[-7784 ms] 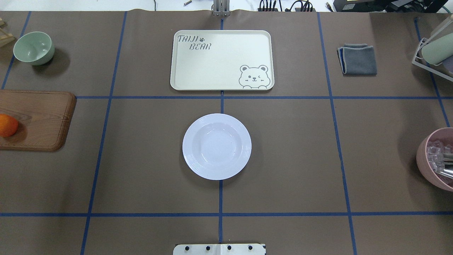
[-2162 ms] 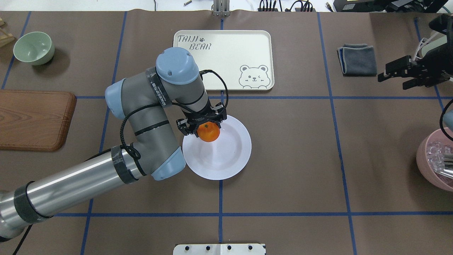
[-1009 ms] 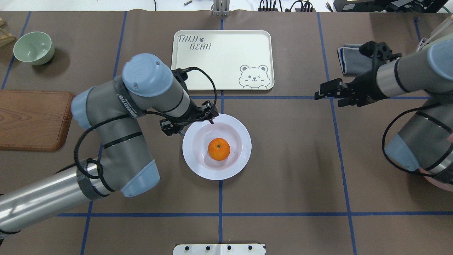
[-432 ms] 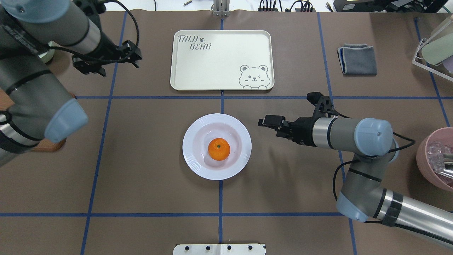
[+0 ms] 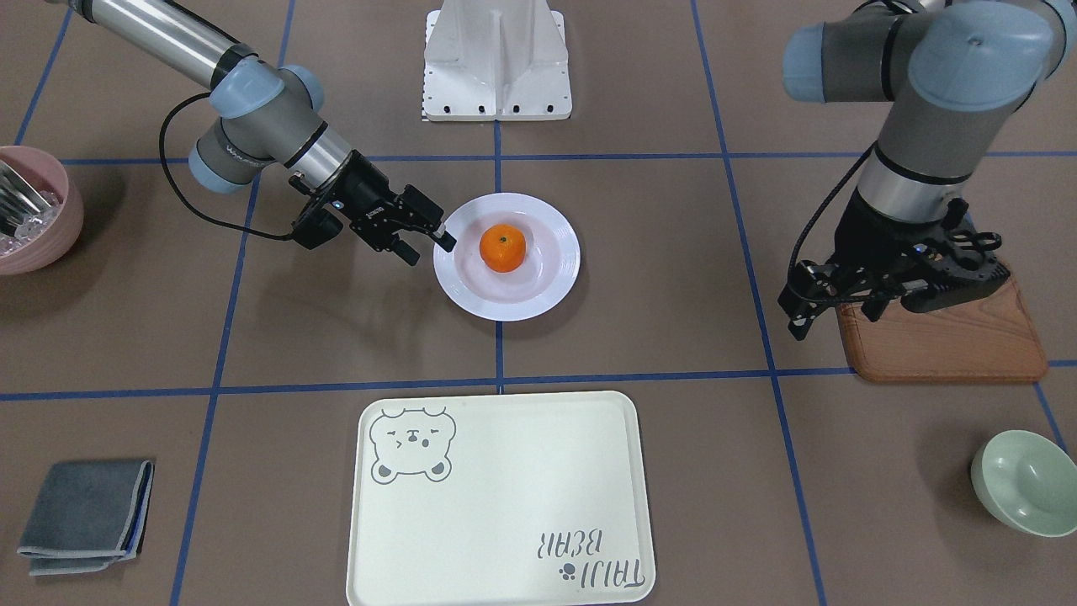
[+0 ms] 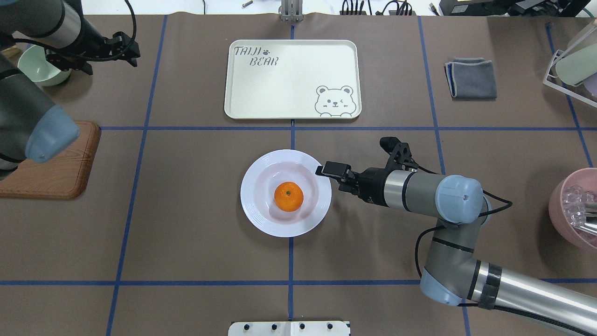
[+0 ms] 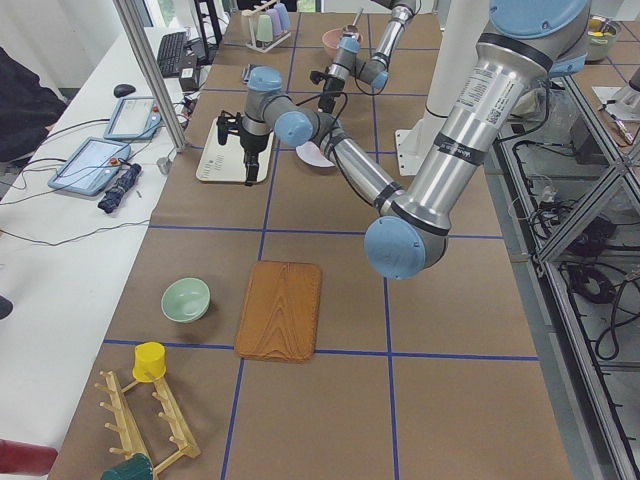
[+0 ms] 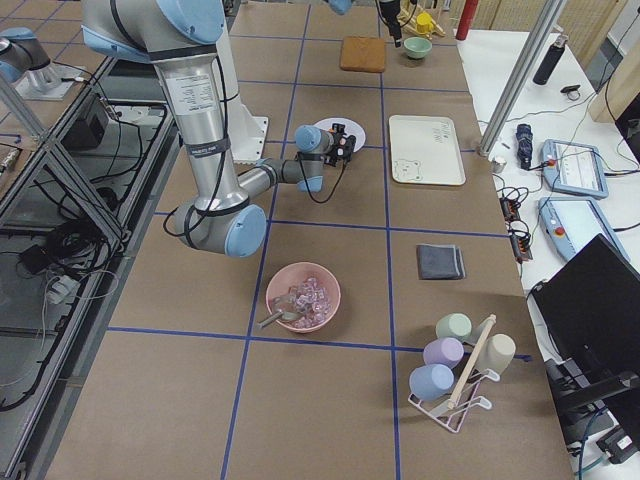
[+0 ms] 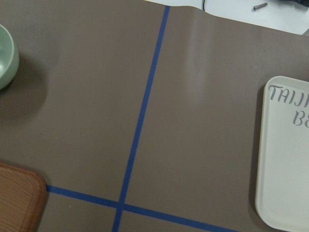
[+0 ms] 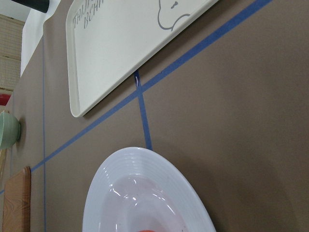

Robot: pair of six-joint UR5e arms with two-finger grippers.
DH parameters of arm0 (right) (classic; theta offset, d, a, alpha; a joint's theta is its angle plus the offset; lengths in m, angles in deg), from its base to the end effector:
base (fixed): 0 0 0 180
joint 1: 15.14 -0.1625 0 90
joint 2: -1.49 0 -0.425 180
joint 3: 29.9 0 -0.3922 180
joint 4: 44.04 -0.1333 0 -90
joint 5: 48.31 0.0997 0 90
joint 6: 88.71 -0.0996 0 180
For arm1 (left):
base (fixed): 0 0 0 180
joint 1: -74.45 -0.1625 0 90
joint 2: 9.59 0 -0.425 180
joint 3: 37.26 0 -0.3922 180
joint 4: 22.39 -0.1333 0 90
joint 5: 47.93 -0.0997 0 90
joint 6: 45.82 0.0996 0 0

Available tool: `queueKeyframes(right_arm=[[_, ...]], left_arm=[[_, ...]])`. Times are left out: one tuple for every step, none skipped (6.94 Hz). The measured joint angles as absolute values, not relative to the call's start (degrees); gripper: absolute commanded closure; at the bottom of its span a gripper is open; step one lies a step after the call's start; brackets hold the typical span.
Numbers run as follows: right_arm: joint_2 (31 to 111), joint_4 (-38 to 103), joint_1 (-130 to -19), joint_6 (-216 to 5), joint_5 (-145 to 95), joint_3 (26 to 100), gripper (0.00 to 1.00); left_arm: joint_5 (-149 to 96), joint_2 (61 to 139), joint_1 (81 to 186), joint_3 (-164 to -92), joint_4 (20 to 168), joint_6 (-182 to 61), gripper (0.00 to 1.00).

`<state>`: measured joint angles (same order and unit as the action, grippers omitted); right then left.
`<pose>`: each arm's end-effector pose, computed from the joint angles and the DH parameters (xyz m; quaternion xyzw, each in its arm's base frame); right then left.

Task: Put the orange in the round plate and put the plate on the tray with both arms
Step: 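Open and withdraw the left gripper while the right gripper reaches toward the plate rim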

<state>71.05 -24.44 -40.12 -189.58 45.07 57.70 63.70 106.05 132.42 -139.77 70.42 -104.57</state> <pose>-0.5113 -0.3788 0.3423 0.0646 -0.6944 0.2009 0.6879 0.2514 -0.5839 0.3079 0.1162 0.3681 -0.1487 0.9104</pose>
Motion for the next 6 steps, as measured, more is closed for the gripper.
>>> queueKeyframes(right_arm=[[70.4, -24.5, -39.9, -190.0, 44.6, 57.1, 0.00], [69.7, -24.5, -39.7, -190.2, 44.0, 56.4, 0.00], [68.7, -24.5, -39.5, -190.5, 43.6, 55.5, 0.00], [67.7, -24.5, -39.2, -190.8, 43.1, 54.4, 0.00], [67.2, -24.5, -39.0, -191.0, 42.8, 53.7, 0.00], [67.0, -24.5, -38.8, -191.1, 42.7, 53.3, 0.00]], left_arm=[[63.4, 104.2, 132.9, -139.4, 71.8, -101.8, 0.02], [63.4, 103.1, 133.4, -139.4, 72.4, -100.6, 0.02], [63.5, 102.4, 133.8, -139.4, 72.6, -100.0, 0.02], [63.6, 102.0, 134.3, -139.5, 72.7, -99.5, 0.02], [63.6, 101.9, 134.8, -139.5, 72.7, -99.2, 0.02], [63.7, 101.9, 135.0, -139.5, 72.7, -99.1, 0.02]])
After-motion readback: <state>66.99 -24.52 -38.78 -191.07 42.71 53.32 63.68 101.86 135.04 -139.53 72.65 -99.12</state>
